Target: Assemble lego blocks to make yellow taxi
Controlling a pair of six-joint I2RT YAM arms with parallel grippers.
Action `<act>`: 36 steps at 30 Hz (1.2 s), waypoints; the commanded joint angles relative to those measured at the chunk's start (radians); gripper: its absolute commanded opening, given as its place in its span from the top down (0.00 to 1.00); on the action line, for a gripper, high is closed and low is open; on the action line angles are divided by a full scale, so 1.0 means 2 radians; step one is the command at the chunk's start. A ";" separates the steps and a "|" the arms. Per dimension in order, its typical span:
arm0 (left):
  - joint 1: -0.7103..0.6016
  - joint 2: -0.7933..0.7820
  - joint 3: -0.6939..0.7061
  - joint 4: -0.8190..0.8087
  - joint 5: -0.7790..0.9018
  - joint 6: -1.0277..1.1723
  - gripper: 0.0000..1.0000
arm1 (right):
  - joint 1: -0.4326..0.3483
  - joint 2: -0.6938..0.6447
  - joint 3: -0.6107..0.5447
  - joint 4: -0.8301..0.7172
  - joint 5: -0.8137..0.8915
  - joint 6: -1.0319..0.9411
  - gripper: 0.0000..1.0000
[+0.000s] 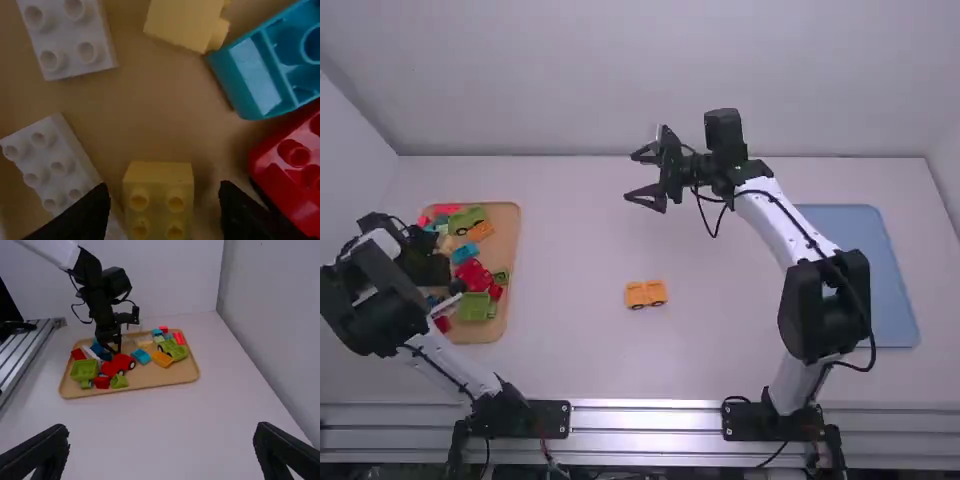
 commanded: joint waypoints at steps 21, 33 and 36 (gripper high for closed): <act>-0.002 0.004 -0.015 0.007 -0.023 -0.060 0.70 | 0.000 0.004 0.015 -0.001 -0.003 -0.001 0.01; -0.010 -0.021 0.099 -0.135 -0.004 -0.154 0.85 | -0.010 0.004 0.015 0.001 -0.003 -0.001 0.01; -0.026 -0.052 0.089 -0.131 0.035 -0.151 0.88 | -0.013 0.004 0.015 0.001 -0.005 0.002 0.01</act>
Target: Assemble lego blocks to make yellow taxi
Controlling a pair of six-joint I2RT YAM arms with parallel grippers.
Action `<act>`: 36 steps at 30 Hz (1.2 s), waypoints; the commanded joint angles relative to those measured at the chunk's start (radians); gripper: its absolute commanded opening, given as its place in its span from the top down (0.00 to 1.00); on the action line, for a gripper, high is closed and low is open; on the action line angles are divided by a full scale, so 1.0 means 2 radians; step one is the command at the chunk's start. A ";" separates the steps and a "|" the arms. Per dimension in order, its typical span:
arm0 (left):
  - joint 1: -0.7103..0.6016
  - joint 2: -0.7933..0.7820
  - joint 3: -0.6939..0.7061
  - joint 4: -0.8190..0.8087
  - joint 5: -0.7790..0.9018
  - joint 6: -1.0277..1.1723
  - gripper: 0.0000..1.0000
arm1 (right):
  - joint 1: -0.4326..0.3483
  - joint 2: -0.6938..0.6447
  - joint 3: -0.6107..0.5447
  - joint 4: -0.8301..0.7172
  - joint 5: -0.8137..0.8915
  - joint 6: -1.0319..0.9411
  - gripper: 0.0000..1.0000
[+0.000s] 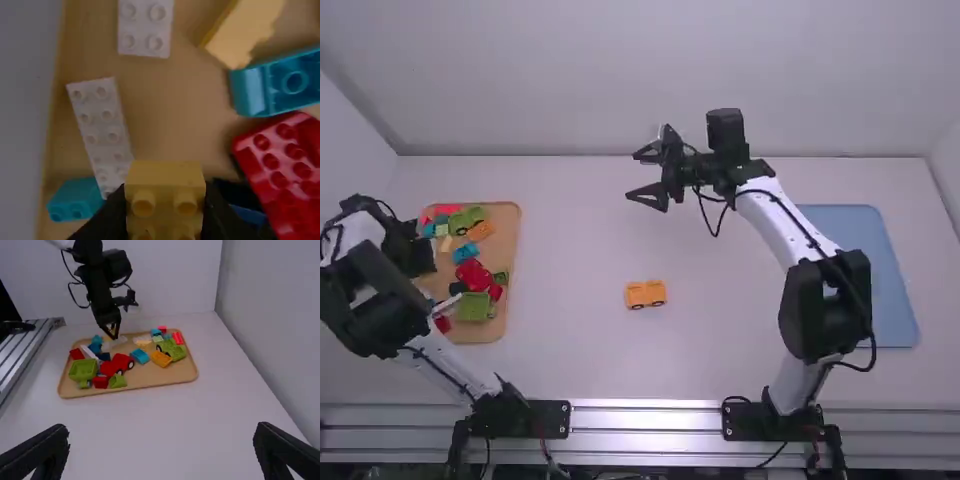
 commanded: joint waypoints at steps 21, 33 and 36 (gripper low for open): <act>-0.534 -0.143 -0.159 0.008 -0.042 0.221 0.98 | -0.035 0.004 0.015 -0.005 -0.030 0.005 0.01; -0.561 -0.143 -0.275 0.126 0.016 0.382 0.98 | -0.067 0.004 0.015 -0.002 -0.095 0.005 0.01; -0.559 -0.143 -0.295 0.159 0.017 0.363 0.98 | -0.068 0.004 0.015 -0.002 -0.094 0.005 0.01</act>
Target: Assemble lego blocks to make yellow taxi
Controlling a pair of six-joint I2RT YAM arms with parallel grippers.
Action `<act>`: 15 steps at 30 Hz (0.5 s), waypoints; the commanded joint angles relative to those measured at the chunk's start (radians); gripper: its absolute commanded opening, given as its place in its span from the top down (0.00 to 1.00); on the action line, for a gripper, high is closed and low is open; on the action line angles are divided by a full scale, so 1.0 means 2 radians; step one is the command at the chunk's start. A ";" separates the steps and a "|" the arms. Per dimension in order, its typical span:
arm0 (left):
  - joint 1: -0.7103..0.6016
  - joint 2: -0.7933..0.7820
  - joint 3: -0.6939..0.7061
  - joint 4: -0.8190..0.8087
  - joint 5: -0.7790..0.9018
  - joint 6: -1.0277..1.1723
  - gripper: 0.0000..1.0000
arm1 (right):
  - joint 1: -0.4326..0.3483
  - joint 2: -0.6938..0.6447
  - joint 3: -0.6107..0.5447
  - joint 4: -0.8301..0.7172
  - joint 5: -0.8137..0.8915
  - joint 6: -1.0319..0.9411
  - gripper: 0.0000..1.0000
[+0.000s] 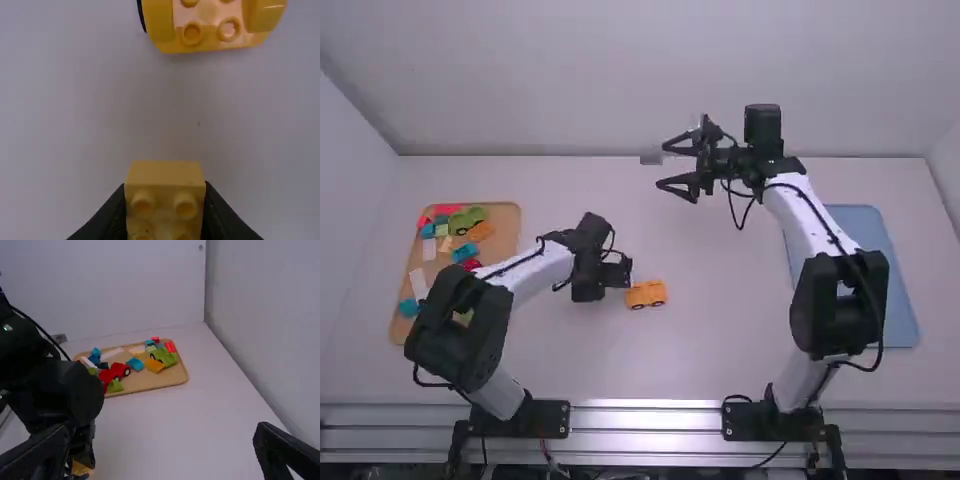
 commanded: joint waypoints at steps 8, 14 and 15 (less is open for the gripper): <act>0.003 0.011 -0.057 0.059 0.045 -0.021 0.97 | 0.012 0.004 0.015 0.003 -0.011 0.002 0.01; 0.002 0.012 -0.063 0.092 0.043 -0.021 0.76 | 0.017 0.004 0.015 0.003 -0.006 0.002 0.01; 0.003 0.012 -0.063 0.095 0.043 -0.021 0.71 | 0.017 0.004 0.015 0.002 -0.005 0.002 0.01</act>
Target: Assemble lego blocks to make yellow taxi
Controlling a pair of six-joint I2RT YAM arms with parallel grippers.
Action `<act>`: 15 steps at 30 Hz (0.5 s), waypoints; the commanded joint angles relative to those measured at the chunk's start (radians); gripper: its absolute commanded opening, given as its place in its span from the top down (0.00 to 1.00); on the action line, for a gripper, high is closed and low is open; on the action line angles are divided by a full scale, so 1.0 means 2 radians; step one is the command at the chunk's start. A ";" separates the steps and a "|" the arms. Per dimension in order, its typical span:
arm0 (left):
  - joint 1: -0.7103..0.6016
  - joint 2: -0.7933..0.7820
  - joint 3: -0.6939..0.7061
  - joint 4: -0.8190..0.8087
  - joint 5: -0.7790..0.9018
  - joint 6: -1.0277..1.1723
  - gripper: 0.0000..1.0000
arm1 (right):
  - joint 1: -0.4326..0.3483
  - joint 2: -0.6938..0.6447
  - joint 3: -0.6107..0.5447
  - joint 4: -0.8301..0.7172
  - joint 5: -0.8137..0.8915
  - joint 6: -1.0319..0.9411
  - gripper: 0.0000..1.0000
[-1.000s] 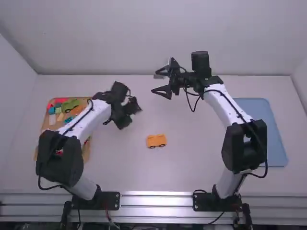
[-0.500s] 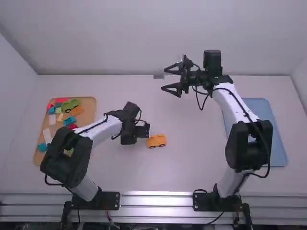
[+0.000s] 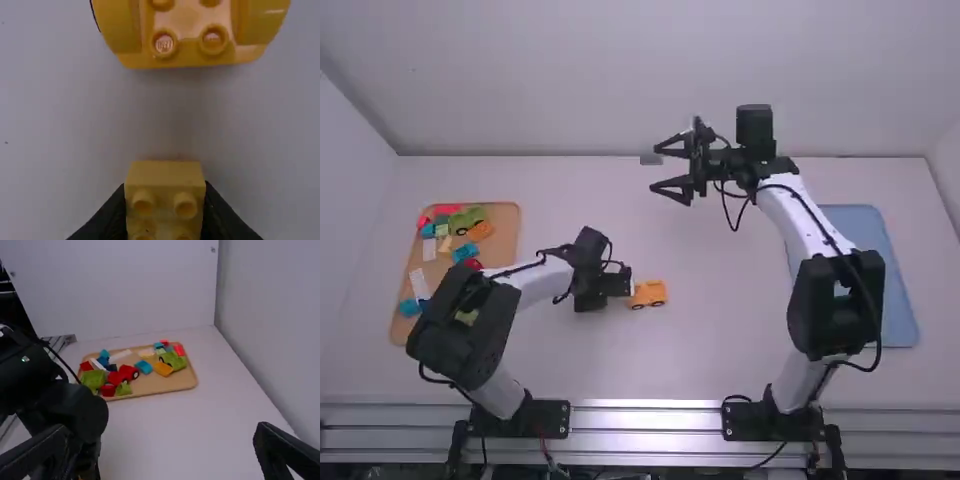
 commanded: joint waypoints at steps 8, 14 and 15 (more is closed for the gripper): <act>0.003 0.000 0.018 0.010 -0.059 -0.002 0.01 | 0.001 0.004 0.015 0.002 -0.002 0.003 0.01; 0.007 -0.046 0.081 -0.086 0.029 0.056 0.01 | 0.001 0.004 0.015 0.014 -0.002 0.003 0.01; 0.013 -0.060 0.093 -0.109 0.050 0.077 0.01 | 0.001 0.004 0.016 0.017 -0.003 0.003 0.01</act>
